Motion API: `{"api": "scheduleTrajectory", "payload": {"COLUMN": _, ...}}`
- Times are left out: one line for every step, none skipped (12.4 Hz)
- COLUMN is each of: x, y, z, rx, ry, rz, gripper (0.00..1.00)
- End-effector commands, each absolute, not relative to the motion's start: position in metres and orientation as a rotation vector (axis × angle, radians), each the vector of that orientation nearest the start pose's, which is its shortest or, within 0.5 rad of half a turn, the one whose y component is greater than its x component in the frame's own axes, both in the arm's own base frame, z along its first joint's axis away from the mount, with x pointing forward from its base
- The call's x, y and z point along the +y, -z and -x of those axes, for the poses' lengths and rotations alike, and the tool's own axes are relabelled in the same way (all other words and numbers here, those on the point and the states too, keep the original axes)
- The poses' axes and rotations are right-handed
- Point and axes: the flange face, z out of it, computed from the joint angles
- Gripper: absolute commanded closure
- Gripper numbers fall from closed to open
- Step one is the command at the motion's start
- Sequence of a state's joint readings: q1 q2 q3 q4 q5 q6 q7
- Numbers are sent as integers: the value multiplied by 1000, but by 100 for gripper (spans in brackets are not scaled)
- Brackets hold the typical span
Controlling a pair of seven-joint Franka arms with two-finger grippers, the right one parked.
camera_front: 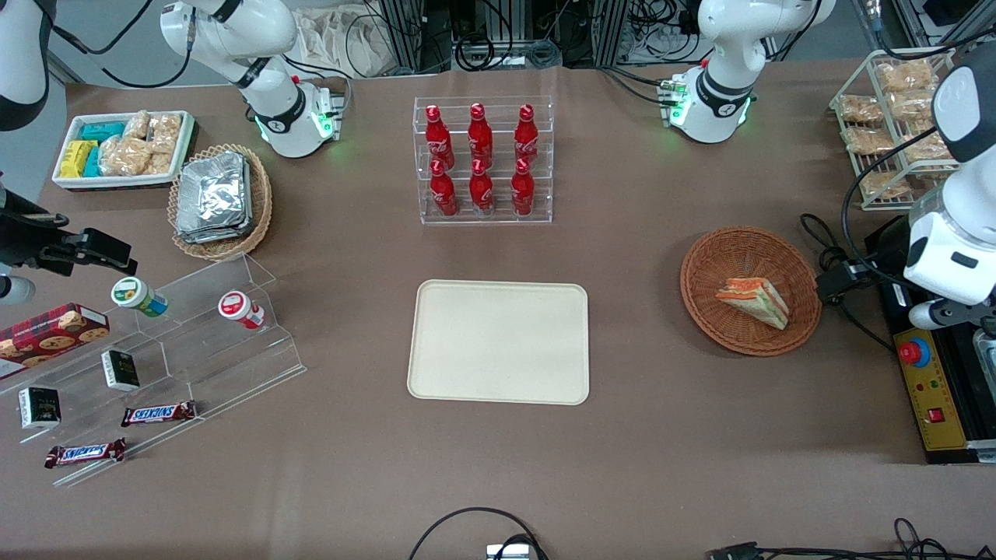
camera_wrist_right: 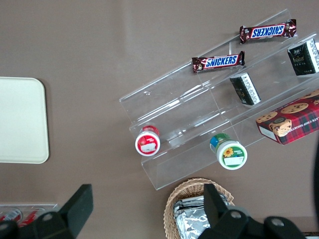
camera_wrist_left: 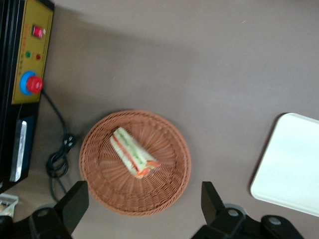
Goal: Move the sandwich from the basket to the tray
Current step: 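Move the left gripper over the wicker basket holding the sandwich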
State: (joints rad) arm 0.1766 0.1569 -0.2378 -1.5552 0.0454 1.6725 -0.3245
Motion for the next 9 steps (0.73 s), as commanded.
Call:
{"api": "scheduleTrajectory", "payload": {"x": 27, "y": -527, "z": -607, "rx": -565, "ry": -161, "rz": 3083, "gripper": 0}}
{"api": "scheduleTrajectory", "payload": {"x": 39, "y": -518, "z": -605, "rx": -710, "ry": -189, "rz": 3045, "gripper": 0}}
{"api": "scheduleTrajectory", "payload": {"x": 40, "y": -503, "z": -600, "rx": -897, "ry": -238, "rz": 2977, "gripper": 0}}
{"api": "scheduleTrajectory", "payload": {"x": 39, "y": -486, "z": -595, "rx": -1091, "ry": -292, "rz": 2891, "gripper": 0}}
{"api": "scheduleTrajectory", "payload": {"x": 35, "y": -473, "z": -594, "rx": -1316, "ry": -338, "rz": 2820, "gripper": 0}}
{"api": "scheduleTrajectory", "payload": {"x": 32, "y": -463, "z": -593, "rx": -1480, "ry": -342, "rz": 2754, "gripper": 0}}
{"api": "scheduleTrajectory", "payload": {"x": 31, "y": -452, "z": -591, "rx": -1612, "ry": -314, "rz": 2680, "gripper": 0}}
{"api": "scheduleTrajectory", "payload": {"x": 30, "y": -436, "z": -589, "rx": -1718, "ry": -289, "rz": 2617, "gripper": 0}}
{"api": "scheduleTrajectory", "payload": {"x": 28, "y": -413, "z": -585, "rx": -1794, "ry": -268, "rz": 2570, "gripper": 0}}
